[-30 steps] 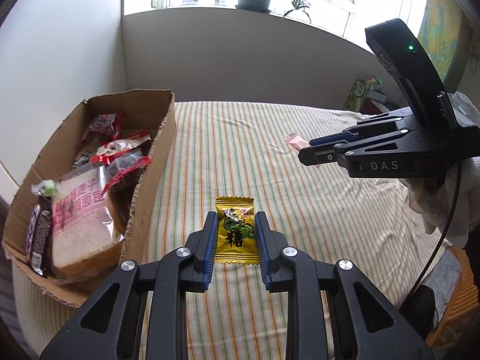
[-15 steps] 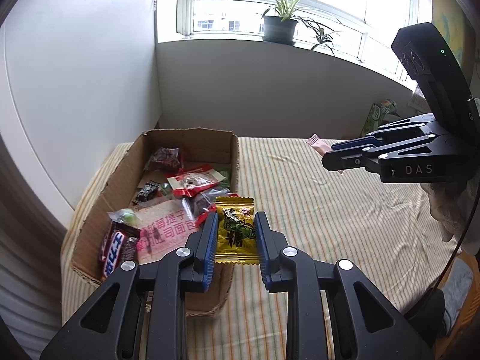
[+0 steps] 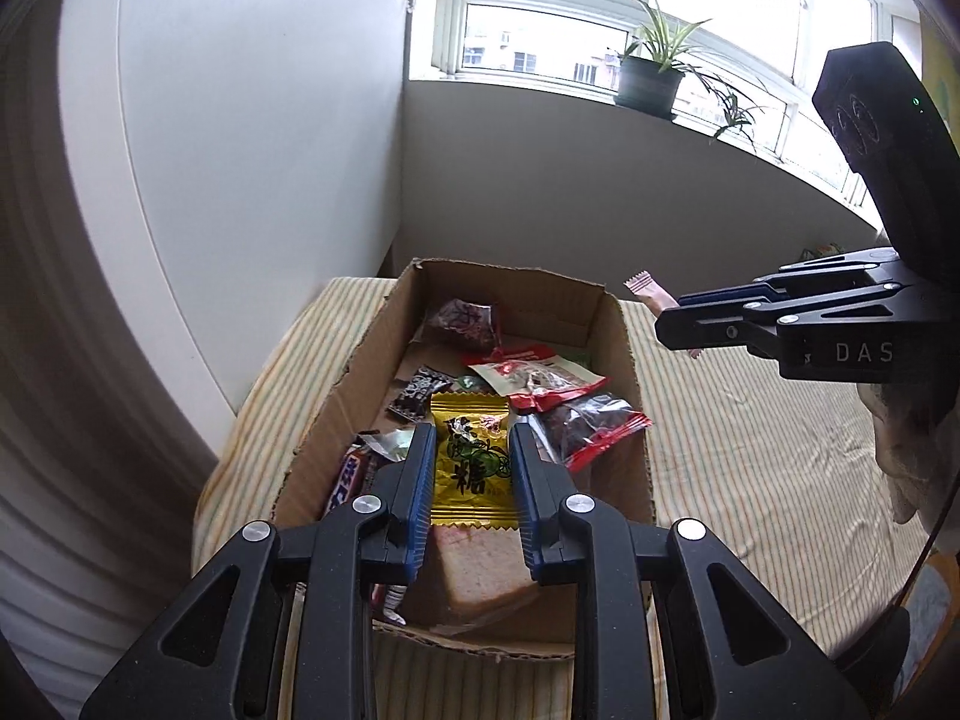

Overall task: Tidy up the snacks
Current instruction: 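Carry yellow candy and pink candy into the box and release both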

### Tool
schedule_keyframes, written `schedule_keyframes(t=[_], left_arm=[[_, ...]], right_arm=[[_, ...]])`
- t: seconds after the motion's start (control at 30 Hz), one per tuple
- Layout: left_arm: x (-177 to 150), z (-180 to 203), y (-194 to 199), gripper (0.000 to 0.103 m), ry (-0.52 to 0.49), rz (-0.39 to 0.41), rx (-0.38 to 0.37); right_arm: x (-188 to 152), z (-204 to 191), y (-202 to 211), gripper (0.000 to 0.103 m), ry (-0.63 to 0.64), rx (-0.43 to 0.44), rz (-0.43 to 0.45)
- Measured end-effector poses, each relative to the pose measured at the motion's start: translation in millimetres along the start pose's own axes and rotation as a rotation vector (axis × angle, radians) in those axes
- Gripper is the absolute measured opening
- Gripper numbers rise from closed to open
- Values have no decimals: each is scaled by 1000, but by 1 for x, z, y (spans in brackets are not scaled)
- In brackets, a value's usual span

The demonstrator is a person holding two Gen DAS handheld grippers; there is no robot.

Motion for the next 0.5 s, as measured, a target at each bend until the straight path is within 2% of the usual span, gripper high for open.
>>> schedule_keyframes(t=[0.23,0.5], left_arm=[[13,-14,-10,23,6,13,26],[16,-12,-18,23,6,11,23]], right_arm=[[11,-6,-27,20,-1,10,-32],[11,-5,-37,21,4,8,-54]])
Point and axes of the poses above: each gripper's, at about its wrist camera, not at the fingertips, and y roughly against the way its jaws point, z to its right, x to its top, the point moved 4 cm from there along -y, roughly the way its jaws point, and after that the axes turned 15 degrees about y, right-handed, at the moved point
